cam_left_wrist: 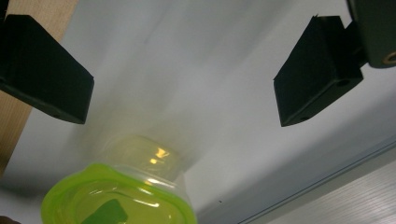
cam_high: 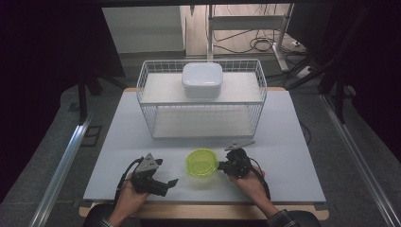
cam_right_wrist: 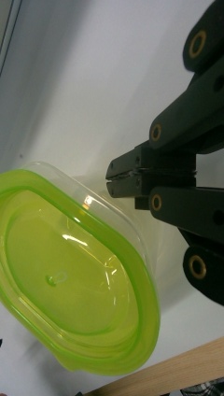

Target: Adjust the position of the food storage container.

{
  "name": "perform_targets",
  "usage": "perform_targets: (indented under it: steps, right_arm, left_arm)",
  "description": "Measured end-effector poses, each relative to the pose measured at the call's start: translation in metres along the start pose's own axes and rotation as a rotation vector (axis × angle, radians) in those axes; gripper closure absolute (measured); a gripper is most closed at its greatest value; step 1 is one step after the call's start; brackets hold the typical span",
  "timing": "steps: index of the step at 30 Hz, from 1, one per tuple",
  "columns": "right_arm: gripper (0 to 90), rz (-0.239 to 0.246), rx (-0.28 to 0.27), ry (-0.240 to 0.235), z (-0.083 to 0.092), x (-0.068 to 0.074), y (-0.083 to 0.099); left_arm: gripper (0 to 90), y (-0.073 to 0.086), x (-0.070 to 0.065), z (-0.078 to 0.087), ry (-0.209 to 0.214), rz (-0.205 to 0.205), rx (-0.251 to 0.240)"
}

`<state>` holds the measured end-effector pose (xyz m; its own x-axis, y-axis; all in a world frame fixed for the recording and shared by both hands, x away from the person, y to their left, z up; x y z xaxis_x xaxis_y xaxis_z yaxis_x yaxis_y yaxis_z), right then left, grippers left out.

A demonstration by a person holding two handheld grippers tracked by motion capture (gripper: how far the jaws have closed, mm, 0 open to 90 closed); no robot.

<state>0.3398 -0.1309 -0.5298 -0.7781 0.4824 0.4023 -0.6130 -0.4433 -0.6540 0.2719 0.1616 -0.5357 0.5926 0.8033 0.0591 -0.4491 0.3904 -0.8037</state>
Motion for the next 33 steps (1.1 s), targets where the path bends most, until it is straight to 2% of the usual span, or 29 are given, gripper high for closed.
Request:
perform_targets:
  steps: [9, 15, 18, 22, 26, 30, 33]
  right_arm:
    - [89.6, 0.005, -0.007, -0.010, -0.014, -0.004, -0.012]
    - [81.4, 0.039, -0.003, 0.037, -0.006, -0.009, -0.012]
    - [75.2, 0.070, -0.010, 0.071, 0.002, -0.009, -0.011]
    - [66.6, 0.086, -0.024, 0.091, 0.015, -0.009, -0.009]
    - [54.5, 0.123, -0.043, 0.122, 0.027, -0.005, -0.007]
    - [41.4, 0.134, -0.076, 0.124, 0.039, -0.004, -0.005]
    - [29.3, 0.141, -0.082, 0.106, 0.044, -0.005, -0.003]
  left_arm:
    - [4.6, 0.000, -0.001, -0.001, 0.000, -0.006, 0.006]
    - [4.6, 0.000, 0.000, 0.001, -0.006, -0.005, 0.005]
    - [4.7, 0.000, 0.002, 0.002, -0.012, -0.004, 0.006]
    - [5.0, 0.000, 0.003, 0.004, -0.016, -0.003, 0.008]
    - [5.3, -0.001, 0.004, 0.005, -0.022, -0.005, 0.012]
    - [5.4, -0.001, 0.005, 0.006, -0.029, -0.006, 0.014]
    - [5.4, -0.001, 0.006, 0.007, -0.028, -0.002, 0.006]
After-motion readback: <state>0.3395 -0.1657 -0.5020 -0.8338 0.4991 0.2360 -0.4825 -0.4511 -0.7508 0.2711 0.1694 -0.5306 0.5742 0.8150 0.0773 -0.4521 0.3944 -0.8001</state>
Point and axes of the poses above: each handheld gripper's, and its own axes: z roughly backward along the jaws, y roughly out of its underside, x roughly to its left, the point moved 2 cm from there along -z, roughly forward along the jaws, and after that the axes turned 14 degrees about -y, right-handed, at the moved point
